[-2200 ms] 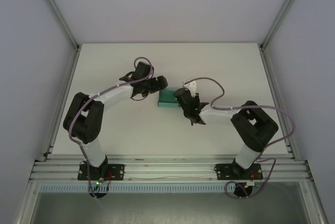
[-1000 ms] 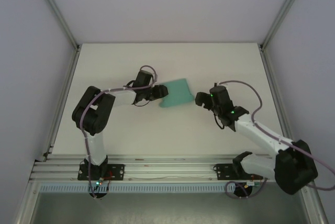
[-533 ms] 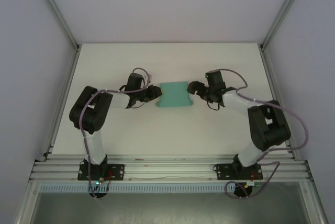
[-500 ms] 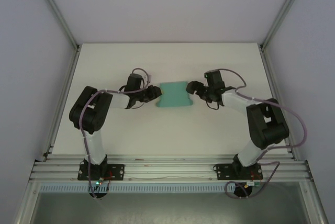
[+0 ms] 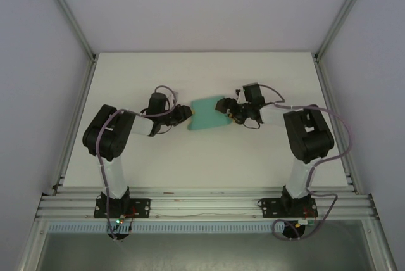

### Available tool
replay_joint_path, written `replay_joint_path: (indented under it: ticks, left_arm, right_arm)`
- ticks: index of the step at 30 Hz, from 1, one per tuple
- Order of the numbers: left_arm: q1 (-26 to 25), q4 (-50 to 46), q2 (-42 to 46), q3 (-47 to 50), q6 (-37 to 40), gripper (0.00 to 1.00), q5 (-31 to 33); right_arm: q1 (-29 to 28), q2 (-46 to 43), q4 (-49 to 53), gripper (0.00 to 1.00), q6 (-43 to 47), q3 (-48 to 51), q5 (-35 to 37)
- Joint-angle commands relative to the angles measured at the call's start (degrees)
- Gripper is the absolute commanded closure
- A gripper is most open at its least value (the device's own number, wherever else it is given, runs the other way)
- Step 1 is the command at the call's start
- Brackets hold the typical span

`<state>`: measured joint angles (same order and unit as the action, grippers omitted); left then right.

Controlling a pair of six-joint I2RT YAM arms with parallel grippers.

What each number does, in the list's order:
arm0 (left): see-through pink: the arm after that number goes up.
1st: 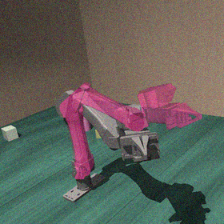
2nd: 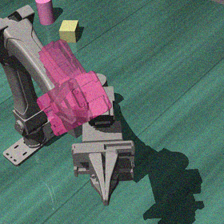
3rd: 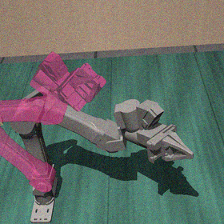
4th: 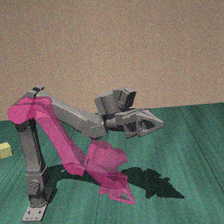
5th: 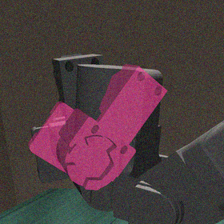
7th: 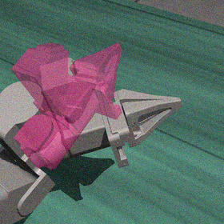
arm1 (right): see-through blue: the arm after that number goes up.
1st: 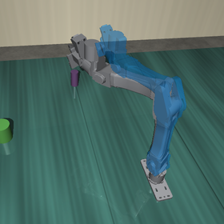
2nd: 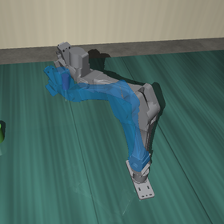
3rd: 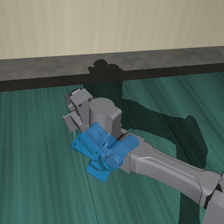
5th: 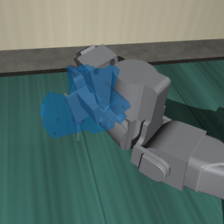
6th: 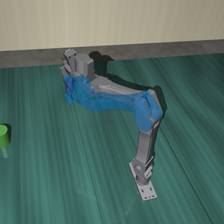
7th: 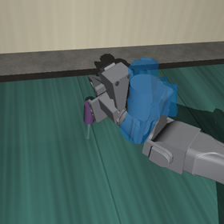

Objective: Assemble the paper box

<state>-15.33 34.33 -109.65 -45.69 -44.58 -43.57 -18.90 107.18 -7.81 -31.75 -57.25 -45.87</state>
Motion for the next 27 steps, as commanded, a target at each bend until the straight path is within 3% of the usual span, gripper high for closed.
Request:
replay_joint_path:
  ticks: [1, 6, 8, 11, 15, 19, 22, 27]
  left_arm:
    - [0.29, -6.28, -2.46, 0.41, 2.57, 0.78, 0.53]
    - [0.22, -6.73, -0.89, -1.43, 6.95, 0.76, 0.66]
    - [0.28, -7.19, -0.05, -2.73, 9.56, 0.68, -0.25]
    - [0.26, -9.22, 3.91, -4.69, 13.8, 0.47, -1.4]
    - [0.28, -15.05, 11.48, -6.13, 23.77, 0.01, 2.16]
    - [0.11, -19.86, 20.54, -5.97, 36.37, 0.0, 4.64]
    - [0.04, -24.5, 25.18, -5.89, 47.83, 0.0, -0.92]
    - [-2.67, -51.18, 27.72, -15.33, 66.67, 0.0, -7.23]
  right_arm:
    - [0.42, 1.47, -9.28, 0.31, -5.81, -1.49, -7.83]
    - [0.5, -1.0, -10.25, 0.49, -6.61, -0.39, -7.9]
    - [0.48, -2.73, -9.18, 0.54, -6.65, 0.47, -7.87]
    - [0.49, -5.3, -7.06, 0.6, -7.81, 1.58, -7.52]
    - [0.44, -9.97, -2.35, 0.61, -11.64, 2.69, -6.02]
    - [0.75, -13.28, 15.43, 0.56, -14.84, -1.41, -2.56]
    - [0.8, -12.97, 29.65, 0.59, -15.47, -6.72, -3.04]
    - [0.89, -11.91, 41.48, 0.68, -19.47, -12.03, -9.82]
